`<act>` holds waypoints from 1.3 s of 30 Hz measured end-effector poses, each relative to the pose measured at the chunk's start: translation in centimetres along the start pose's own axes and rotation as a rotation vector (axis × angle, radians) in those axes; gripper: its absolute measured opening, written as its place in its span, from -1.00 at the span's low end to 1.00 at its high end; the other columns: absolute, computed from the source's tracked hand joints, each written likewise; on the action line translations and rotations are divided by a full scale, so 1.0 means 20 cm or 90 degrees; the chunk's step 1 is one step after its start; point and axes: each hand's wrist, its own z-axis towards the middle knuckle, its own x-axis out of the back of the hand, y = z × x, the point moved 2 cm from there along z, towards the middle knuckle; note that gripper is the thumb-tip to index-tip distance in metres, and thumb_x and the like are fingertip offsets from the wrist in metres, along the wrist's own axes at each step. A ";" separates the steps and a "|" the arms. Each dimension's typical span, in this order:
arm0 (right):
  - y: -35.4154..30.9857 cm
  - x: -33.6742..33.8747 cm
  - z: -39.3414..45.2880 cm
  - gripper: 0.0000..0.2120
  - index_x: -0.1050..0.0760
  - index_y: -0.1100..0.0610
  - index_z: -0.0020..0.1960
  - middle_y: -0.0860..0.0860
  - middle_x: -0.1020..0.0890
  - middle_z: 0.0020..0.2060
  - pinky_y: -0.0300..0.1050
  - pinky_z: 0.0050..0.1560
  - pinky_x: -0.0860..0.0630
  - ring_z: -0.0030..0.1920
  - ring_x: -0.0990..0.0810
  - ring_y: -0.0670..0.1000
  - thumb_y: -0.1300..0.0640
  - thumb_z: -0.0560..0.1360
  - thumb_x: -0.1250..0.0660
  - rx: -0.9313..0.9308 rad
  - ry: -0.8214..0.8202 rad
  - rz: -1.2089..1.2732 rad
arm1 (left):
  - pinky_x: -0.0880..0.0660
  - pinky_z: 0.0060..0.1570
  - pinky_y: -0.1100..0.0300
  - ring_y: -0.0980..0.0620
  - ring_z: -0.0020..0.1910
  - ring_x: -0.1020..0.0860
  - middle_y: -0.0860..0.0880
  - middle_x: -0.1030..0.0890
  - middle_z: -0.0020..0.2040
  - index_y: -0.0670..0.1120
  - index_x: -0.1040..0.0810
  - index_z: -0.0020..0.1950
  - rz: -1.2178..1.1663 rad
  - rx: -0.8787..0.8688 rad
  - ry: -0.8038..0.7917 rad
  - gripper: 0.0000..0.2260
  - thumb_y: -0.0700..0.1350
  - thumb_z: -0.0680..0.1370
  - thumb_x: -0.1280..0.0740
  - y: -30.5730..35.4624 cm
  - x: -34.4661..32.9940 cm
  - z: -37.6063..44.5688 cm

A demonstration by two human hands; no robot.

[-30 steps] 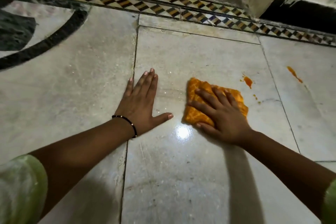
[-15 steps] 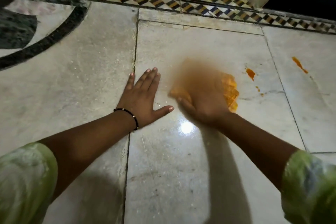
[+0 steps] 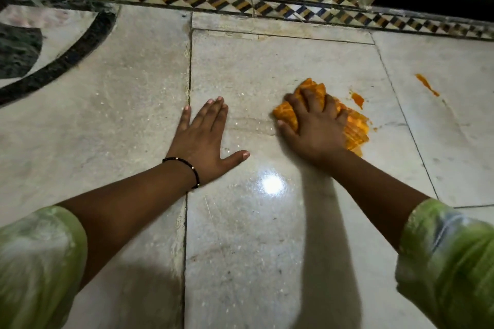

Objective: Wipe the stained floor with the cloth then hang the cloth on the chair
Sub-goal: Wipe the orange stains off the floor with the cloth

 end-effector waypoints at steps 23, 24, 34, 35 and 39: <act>0.12 0.02 -0.49 -0.32 0.15 -0.41 0.45 -0.06 0.26 0.54 0.30 0.43 0.17 0.53 0.18 0.18 -0.44 0.43 -0.05 0.240 -0.133 0.031 | 0.28 0.43 -0.16 0.00 0.47 0.38 -0.04 0.42 0.49 -0.09 0.39 0.48 0.106 0.062 -0.274 -0.13 0.43 0.45 0.09 0.07 0.08 0.06; 0.20 0.04 -0.54 -0.32 0.19 -0.42 0.45 -0.06 0.29 0.53 0.29 0.43 0.17 0.53 0.21 0.16 -0.45 0.43 -0.04 0.288 -0.169 0.011 | 0.27 0.44 -0.15 0.00 0.47 0.37 -0.03 0.43 0.48 -0.08 0.39 0.48 0.108 0.075 -0.296 -0.12 0.44 0.44 0.08 0.07 0.09 0.07; 0.49 0.15 -0.34 -0.32 0.41 -0.42 0.36 -0.02 0.40 0.49 0.39 0.41 0.07 0.51 0.27 0.23 -0.47 0.41 0.07 0.361 -0.394 -0.122 | 0.10 0.47 -0.12 -0.03 0.51 0.27 -0.03 0.39 0.50 -0.09 0.37 0.49 0.086 0.219 -0.344 -0.22 0.30 0.55 0.00 0.23 0.16 0.04; 0.45 0.14 -0.34 -0.31 0.37 -0.40 0.40 -0.02 0.40 0.49 0.41 0.40 0.11 0.50 0.29 0.23 -0.42 0.46 0.00 0.319 -0.386 -0.092 | 0.11 0.47 -0.12 -0.03 0.51 0.27 -0.02 0.39 0.50 -0.08 0.37 0.49 0.072 0.226 -0.337 -0.24 0.28 0.56 0.01 0.24 0.14 0.03; 0.31 0.07 -0.47 -0.30 0.21 -0.35 0.47 0.04 0.29 0.53 0.43 0.37 0.21 0.51 0.25 0.27 -0.41 0.46 -0.06 0.275 -0.199 0.015 | 0.19 0.47 -0.10 -0.02 0.51 0.24 -0.03 0.36 0.51 -0.07 0.35 0.50 0.077 0.215 -0.277 -0.30 0.27 0.57 0.09 0.21 0.10 0.00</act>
